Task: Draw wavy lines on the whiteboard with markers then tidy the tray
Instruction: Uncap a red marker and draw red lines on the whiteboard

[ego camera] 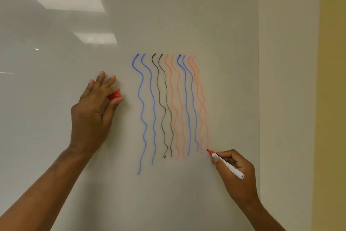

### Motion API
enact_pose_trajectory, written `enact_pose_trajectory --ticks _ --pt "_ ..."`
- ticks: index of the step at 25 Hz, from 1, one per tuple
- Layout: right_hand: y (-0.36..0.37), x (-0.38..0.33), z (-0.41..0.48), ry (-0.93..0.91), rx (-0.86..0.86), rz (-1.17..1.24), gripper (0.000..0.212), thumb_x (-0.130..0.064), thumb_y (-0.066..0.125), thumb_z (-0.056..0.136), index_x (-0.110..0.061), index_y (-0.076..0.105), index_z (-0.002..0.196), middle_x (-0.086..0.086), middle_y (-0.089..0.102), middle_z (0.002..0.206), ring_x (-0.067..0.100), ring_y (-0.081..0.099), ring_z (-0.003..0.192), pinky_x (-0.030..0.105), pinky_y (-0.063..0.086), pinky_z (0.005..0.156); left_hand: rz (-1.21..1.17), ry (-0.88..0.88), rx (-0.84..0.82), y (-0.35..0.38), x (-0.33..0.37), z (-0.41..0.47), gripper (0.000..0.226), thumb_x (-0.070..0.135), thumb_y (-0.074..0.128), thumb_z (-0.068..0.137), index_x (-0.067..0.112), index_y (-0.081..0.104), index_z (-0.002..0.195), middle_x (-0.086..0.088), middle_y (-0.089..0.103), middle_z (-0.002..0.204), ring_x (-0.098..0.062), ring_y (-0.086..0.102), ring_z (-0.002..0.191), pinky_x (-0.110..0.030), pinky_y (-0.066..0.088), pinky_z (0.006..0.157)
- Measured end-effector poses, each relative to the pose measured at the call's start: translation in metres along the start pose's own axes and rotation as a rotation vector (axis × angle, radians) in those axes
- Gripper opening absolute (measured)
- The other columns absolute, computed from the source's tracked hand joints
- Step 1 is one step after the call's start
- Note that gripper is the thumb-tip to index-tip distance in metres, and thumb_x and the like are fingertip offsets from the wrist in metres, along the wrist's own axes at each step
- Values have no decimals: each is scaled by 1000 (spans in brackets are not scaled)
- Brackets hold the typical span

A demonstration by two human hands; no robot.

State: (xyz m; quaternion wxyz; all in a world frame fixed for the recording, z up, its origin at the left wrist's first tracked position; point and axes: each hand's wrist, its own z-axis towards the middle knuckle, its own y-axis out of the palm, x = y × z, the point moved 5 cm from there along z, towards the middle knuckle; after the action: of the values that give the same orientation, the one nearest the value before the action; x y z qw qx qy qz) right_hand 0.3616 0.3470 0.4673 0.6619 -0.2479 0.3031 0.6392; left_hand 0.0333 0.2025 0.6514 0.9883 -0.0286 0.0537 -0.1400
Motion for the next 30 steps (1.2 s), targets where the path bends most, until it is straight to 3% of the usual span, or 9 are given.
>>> enact_pose_trajectory --ticks 5,10,14,18,21,30 --pt "6 -3 -15 79 29 119 18 2 71 92 -15 76 97 -3 80 88 13 77 86 21 61 74 -172 -284 88 -20 18 -34 25 12 73 99 7 73 124 -3 70 135 -19 57 143 -33 46 118" --pt "27 -20 -46 90 -27 248 19 3 69 92 -13 73 101 -2 81 96 19 78 89 16 59 72 -424 -597 108 -24 42 -80 14 20 69 100 14 76 111 3 81 106 -16 75 105 -40 58 100" --pt "46 -38 -75 74 -105 321 16 -8 72 90 -16 76 104 0 81 98 22 79 93 21 61 78 -662 -854 54 -15 69 -122 19 26 58 103 11 66 111 -1 82 106 -20 77 107 -42 61 92" --pt "58 -55 -108 57 -187 383 26 -15 65 89 -26 75 111 3 81 104 24 77 99 24 60 81 -901 -1151 44 -6 95 -167 26 28 52 105 4 58 114 -12 80 115 -28 74 117 -54 54 101" --pt "65 -65 -137 29 -279 416 28 -20 62 91 -27 74 115 4 80 108 26 77 103 27 59 86 -1078 -1374 87 -5 114 -198 24 23 46 108 3 56 118 -20 78 118 -32 73 121 -53 52 104" --pt "83 -58 -188 87 -404 375 31 -34 64 89 -31 70 119 -6 79 112 18 76 104 24 60 85 -1283 -1688 136 -10 141 -251 28 20 40 112 2 57 127 -27 73 126 -38 71 123 -45 57 104"
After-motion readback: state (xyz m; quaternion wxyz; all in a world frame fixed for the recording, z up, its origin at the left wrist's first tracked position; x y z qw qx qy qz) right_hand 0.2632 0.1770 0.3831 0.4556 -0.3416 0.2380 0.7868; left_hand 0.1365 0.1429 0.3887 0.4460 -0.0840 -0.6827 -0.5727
